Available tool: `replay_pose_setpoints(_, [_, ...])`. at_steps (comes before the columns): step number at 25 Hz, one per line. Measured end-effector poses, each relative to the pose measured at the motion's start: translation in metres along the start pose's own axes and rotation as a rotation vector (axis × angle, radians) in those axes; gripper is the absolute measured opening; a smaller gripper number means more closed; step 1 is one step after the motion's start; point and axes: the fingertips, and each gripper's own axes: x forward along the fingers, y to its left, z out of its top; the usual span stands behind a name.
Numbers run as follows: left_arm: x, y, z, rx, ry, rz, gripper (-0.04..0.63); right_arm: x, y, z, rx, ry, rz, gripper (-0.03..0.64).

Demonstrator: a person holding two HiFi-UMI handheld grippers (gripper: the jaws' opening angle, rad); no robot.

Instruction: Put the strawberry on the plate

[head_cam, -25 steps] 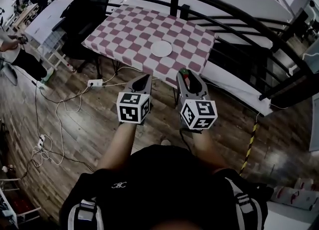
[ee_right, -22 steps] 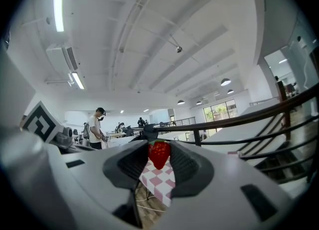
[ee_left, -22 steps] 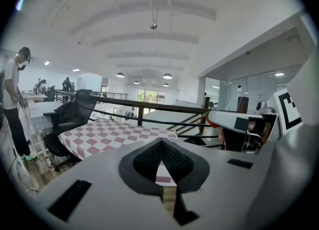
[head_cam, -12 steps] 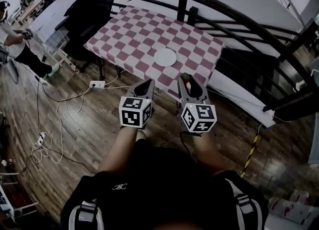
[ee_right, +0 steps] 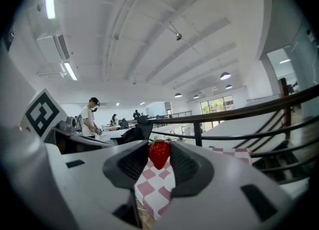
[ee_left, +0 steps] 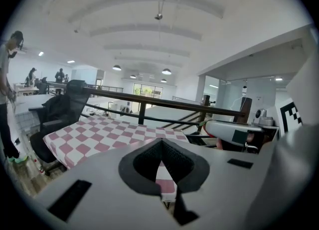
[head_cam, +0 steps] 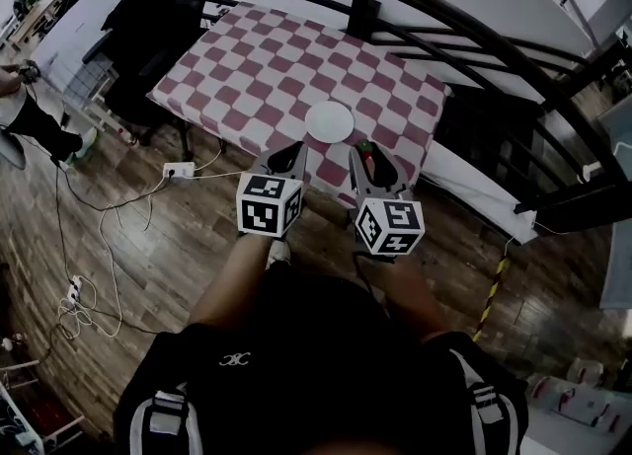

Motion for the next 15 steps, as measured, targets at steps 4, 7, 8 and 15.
replay_pose_setpoints(4, [0.023, -0.022, 0.022, 0.023, 0.046, -0.065, -0.002, -0.002, -0.030, 0.010, 0.031, 0.037, -0.070, 0.146])
replay_pose_setpoints(7, [0.039, -0.050, 0.010, 0.041, 0.051, -0.097, -0.002, -0.018, -0.060, -0.008, 0.041, 0.049, -0.108, 0.146])
replay_pose_setpoints(8, [0.046, -0.063, 0.005, 0.047, 0.053, -0.104, -0.002, -0.025, -0.074, -0.015, 0.042, 0.050, -0.118, 0.146])
replay_pose_setpoints(15, [0.087, -0.073, -0.003, 0.075, 0.096, -0.175, -0.002, -0.008, -0.116, -0.049, 0.044, 0.089, -0.195, 0.146])
